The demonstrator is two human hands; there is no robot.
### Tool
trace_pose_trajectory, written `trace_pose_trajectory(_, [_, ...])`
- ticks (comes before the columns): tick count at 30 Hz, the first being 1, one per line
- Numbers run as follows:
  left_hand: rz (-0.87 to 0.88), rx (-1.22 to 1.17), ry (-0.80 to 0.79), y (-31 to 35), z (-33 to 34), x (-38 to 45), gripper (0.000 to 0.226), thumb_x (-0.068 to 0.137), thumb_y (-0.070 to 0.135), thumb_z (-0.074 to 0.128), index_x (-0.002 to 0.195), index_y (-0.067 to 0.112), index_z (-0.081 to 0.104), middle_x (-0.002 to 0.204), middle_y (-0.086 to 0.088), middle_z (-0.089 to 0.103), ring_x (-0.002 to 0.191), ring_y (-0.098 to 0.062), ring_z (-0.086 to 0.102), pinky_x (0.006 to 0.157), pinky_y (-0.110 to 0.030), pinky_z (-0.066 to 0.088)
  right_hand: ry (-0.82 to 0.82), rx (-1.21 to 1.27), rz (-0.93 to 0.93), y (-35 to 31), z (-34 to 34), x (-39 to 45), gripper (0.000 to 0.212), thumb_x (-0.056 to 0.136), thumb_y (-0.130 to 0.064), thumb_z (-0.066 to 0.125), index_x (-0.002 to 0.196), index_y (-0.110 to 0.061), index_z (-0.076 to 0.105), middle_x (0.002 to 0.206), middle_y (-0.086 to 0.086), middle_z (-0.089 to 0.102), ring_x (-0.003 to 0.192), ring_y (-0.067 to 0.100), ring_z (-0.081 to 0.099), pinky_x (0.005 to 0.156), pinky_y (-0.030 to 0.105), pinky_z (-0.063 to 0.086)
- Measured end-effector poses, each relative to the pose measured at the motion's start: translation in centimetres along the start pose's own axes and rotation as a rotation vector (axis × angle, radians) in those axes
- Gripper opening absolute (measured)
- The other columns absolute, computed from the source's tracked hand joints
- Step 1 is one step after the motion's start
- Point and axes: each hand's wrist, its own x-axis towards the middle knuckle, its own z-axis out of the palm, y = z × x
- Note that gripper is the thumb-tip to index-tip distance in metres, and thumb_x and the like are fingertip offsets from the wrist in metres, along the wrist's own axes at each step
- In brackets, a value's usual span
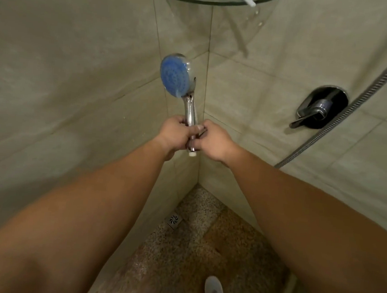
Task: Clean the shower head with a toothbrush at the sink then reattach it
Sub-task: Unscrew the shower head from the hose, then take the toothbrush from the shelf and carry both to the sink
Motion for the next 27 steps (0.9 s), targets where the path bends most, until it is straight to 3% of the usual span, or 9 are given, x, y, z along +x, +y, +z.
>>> trace_pose_trajectory(3, [-0.063, 0.0, 0.029, -0.2, 0.2, -0.6, 0.041, 0.087, 0.019, 0.081, 0.113, -0.007, 0.062, 0.087, -0.016, 0.071, 0.066, -0.024, 0.068, 0.072, -0.047, 0.063, -0.072, 0.31, 0.017, 0.6, 0.2, -0.7, 0.025, 0.077, -0.003, 0.076, 0.087, -0.019, 0.059, 0.078, 0.002, 0.067, 0.076, 0.021, 0.067, 0.078, 0.04, 0.058])
trace_pose_trajectory(6, [-0.114, -0.081, 0.065, -0.2, 0.5, -0.9, 0.028, 0.093, 0.021, 0.075, 0.103, -0.001, 0.06, 0.08, -0.012, 0.07, 0.052, -0.016, 0.068, 0.051, -0.031, 0.059, -0.198, 0.445, 0.064, 0.7, 0.0, -1.1, 0.021, 0.085, -0.001, 0.069, 0.099, -0.014, 0.062, 0.09, 0.006, 0.071, 0.085, 0.022, 0.069, 0.083, 0.04, 0.056])
trace_pose_trajectory(8, [-0.179, -0.19, 0.087, -0.1, 1.0, -1.1, 0.016, 0.098, 0.019, 0.068, 0.097, 0.007, 0.057, 0.076, -0.009, 0.068, 0.049, -0.016, 0.067, 0.048, -0.029, 0.056, -0.28, 0.461, 0.086, 0.8, -0.5, -1.0, 0.014, 0.089, -0.005, 0.067, 0.099, -0.013, 0.061, 0.091, 0.005, 0.07, 0.083, 0.019, 0.068, 0.081, 0.036, 0.056])
trace_pose_trajectory(11, [-0.263, -0.326, 0.096, 0.0, 1.6, -0.9, 0.018, 0.101, 0.018, 0.06, 0.108, 0.002, 0.063, 0.083, -0.013, 0.069, 0.06, -0.023, 0.068, 0.06, -0.035, 0.058, -0.363, 0.457, 0.089, 1.1, -1.7, -0.5, 0.006, 0.091, -0.007, 0.065, 0.092, -0.013, 0.063, 0.085, 0.004, 0.068, 0.077, 0.015, 0.065, 0.073, 0.028, 0.053])
trace_pose_trajectory(16, [-0.313, -0.41, 0.165, 1.3, 2.6, -1.0, 0.015, 0.102, 0.008, 0.05, 0.096, 0.002, 0.062, 0.082, -0.015, 0.066, 0.059, -0.026, 0.066, 0.057, -0.037, 0.058, -0.444, 0.29, 0.067, 1.2, -2.9, 1.2, 0.011, 0.09, -0.011, 0.068, 0.101, -0.009, 0.065, 0.092, 0.009, 0.071, 0.086, 0.022, 0.069, 0.085, 0.039, 0.055])
trace_pose_trajectory(18, [-0.323, -0.387, 0.18, 1.9, 2.5, -0.9, 0.012, 0.1, 0.005, 0.049, 0.095, 0.004, 0.06, 0.08, -0.014, 0.062, 0.053, -0.024, 0.063, 0.048, -0.033, 0.056, -0.454, 0.149, 0.052, 0.6, -3.3, 1.9, 0.012, 0.089, -0.02, 0.07, 0.096, -0.011, 0.067, 0.09, 0.011, 0.072, 0.079, 0.027, 0.069, 0.075, 0.039, 0.056])
trace_pose_trajectory(20, [-0.339, -0.361, 0.216, 2.4, 2.0, -0.8, 0.01, 0.1, 0.004, 0.051, 0.092, 0.004, 0.057, 0.077, -0.014, 0.058, 0.049, -0.021, 0.06, 0.043, -0.027, 0.053, -0.413, -0.155, 0.005, -0.5, -4.5, 2.8, 0.022, 0.087, -0.034, 0.069, 0.089, -0.012, 0.068, 0.079, 0.01, 0.068, 0.064, 0.025, 0.062, 0.06, 0.033, 0.05])
trace_pose_trajectory(23, [-0.344, -0.334, 0.254, 2.9, 1.2, -0.3, 0.005, 0.099, 0.002, 0.05, 0.099, 0.003, 0.056, 0.077, -0.014, 0.058, 0.048, -0.018, 0.062, 0.044, -0.025, 0.053, -0.115, -0.638, -0.091, -3.4, -7.6, 3.9, 0.026, 0.089, -0.029, 0.059, 0.098, -0.007, 0.069, 0.096, 0.012, 0.068, 0.079, 0.028, 0.061, 0.065, 0.028, 0.046])
trace_pose_trajectory(27, [-0.339, -0.302, 0.281, 3.7, 0.5, 0.0, 0.007, 0.096, -0.003, 0.051, 0.099, 0.001, 0.055, 0.08, -0.016, 0.058, 0.051, -0.019, 0.06, 0.045, -0.025, 0.052, 0.265, -0.549, -0.192, -8.3, -12.0, 5.3, 0.024, 0.087, -0.016, 0.05, 0.103, -0.009, 0.066, 0.103, 0.011, 0.066, 0.089, 0.03, 0.061, 0.069, 0.029, 0.043])
